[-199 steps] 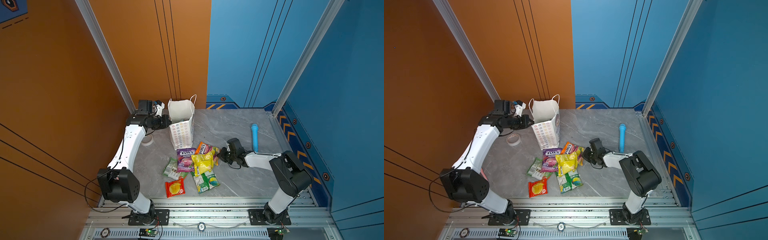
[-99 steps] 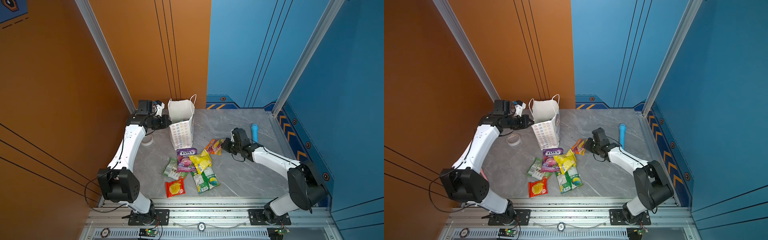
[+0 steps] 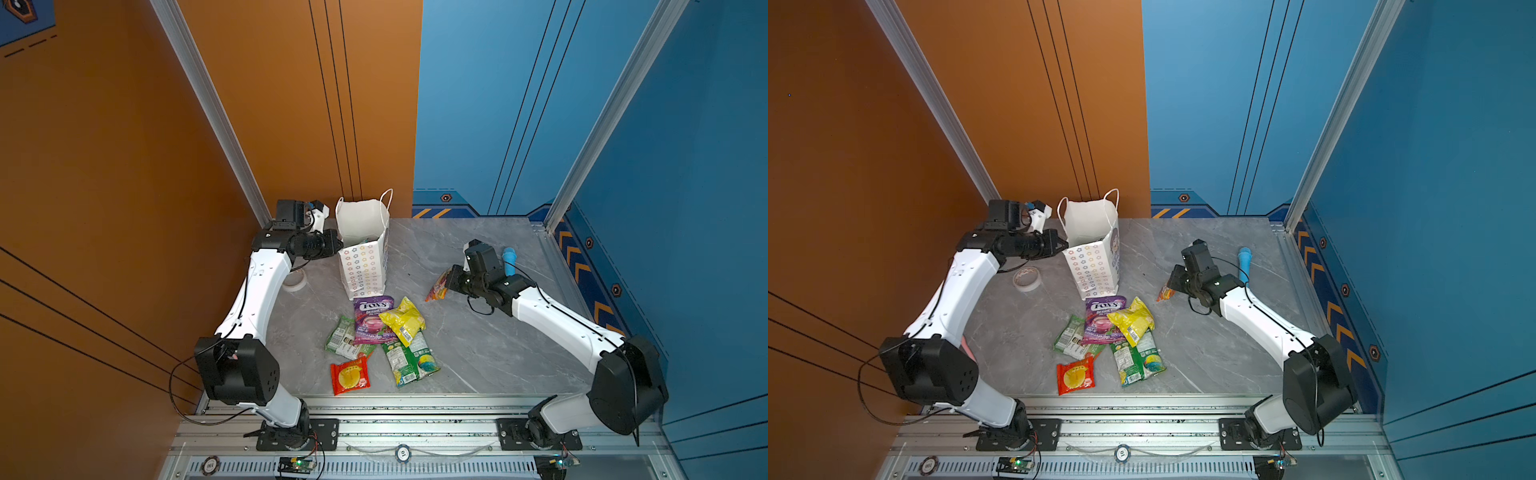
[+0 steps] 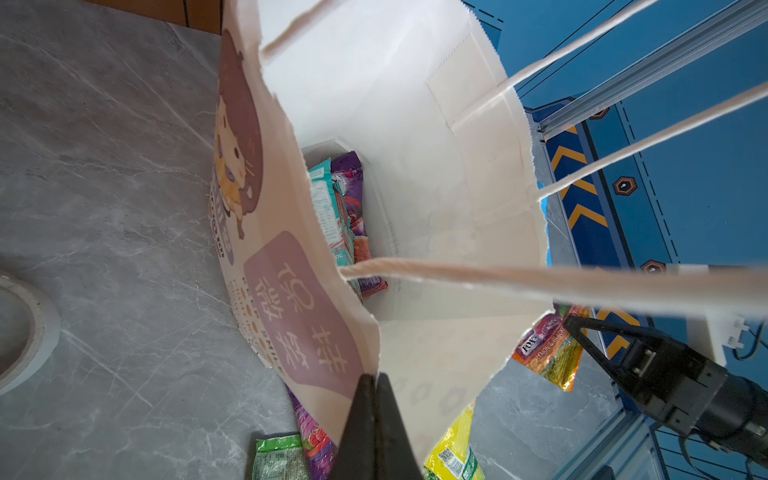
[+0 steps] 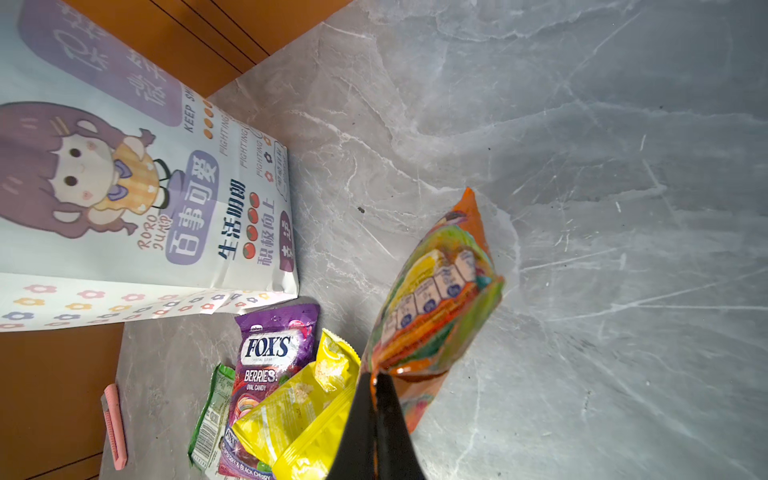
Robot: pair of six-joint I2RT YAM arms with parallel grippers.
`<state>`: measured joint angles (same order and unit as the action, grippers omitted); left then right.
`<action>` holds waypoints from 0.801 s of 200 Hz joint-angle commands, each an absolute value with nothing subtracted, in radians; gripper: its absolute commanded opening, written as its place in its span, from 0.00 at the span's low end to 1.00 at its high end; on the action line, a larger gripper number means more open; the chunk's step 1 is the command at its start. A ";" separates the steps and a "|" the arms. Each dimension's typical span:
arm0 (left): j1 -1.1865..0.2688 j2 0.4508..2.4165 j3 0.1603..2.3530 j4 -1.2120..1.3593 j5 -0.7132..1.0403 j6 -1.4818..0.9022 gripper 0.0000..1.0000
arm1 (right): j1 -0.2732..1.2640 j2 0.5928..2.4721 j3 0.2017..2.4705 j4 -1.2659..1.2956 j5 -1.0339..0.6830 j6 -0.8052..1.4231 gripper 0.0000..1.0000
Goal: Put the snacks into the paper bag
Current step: 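Lift the orange bag and carry it over the paper bag with the right gripper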
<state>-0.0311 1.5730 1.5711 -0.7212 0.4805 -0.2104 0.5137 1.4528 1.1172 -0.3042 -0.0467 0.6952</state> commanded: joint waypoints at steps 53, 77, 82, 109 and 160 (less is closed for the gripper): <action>-0.025 1.589 1.548 -0.749 0.477 -0.214 0.02 | 0.599 1.385 1.329 -0.400 -0.003 0.563 0.00; -0.025 1.587 1.548 -0.749 0.476 -0.213 0.02 | 0.638 1.407 1.400 -0.427 -0.005 0.527 0.00; -0.025 1.586 1.548 -0.749 0.476 -0.213 0.02 | 0.643 1.411 1.413 -0.430 -0.007 0.521 0.00; -0.025 1.586 1.548 -0.750 0.478 -0.214 0.02 | 0.673 1.436 1.491 -0.443 -0.048 0.505 0.00; -0.025 1.584 1.548 -0.748 0.480 -0.213 0.02 | 0.749 1.498 1.650 -0.458 -0.111 0.480 0.00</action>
<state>-0.0311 1.5730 1.5711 -0.7212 0.4805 -0.2104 0.7162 1.4738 1.5593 -0.4583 -0.0624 0.5179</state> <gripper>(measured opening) 0.046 0.047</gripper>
